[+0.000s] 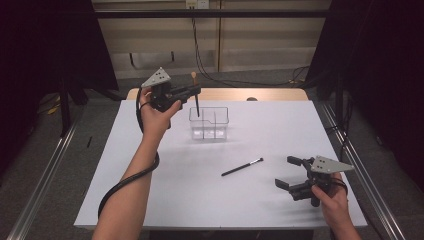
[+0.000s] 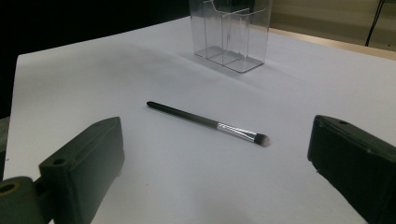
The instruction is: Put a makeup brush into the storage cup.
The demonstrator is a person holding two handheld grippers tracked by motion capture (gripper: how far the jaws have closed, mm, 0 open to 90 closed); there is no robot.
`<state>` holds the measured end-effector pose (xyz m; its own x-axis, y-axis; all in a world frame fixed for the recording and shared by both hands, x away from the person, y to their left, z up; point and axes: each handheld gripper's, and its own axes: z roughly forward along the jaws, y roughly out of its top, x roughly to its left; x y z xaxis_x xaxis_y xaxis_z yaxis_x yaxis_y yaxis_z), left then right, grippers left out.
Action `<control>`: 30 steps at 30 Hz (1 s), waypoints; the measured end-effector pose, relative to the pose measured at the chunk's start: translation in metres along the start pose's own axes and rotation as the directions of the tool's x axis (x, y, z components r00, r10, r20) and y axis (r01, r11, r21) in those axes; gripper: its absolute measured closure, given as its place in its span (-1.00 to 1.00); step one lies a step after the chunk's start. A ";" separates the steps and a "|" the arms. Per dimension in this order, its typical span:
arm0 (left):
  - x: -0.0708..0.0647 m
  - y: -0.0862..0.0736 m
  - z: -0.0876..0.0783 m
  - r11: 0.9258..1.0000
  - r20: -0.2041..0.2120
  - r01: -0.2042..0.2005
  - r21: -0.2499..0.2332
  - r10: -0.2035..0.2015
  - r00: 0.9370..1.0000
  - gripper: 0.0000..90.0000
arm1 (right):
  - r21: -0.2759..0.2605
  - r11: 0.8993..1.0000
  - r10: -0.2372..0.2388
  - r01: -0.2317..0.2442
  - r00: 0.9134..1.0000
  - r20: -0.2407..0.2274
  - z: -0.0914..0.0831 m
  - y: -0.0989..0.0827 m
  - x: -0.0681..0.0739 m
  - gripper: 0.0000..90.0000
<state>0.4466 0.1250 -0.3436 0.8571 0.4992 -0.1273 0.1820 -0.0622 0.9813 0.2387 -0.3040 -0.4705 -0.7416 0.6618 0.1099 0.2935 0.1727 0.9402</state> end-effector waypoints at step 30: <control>0.014 -0.010 0.008 1.000 -0.082 0.004 0.030 -0.001 0.997 0.86 | -0.004 1.000 -0.009 0.009 1.000 -0.009 0.001 0.001 0.001 -0.92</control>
<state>0.4605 0.1261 -0.3567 0.8144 0.5685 -0.1162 0.1993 -0.0861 0.9761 0.2387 -0.3032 -0.4701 -0.7497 0.6535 0.1042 0.2843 0.1758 0.9425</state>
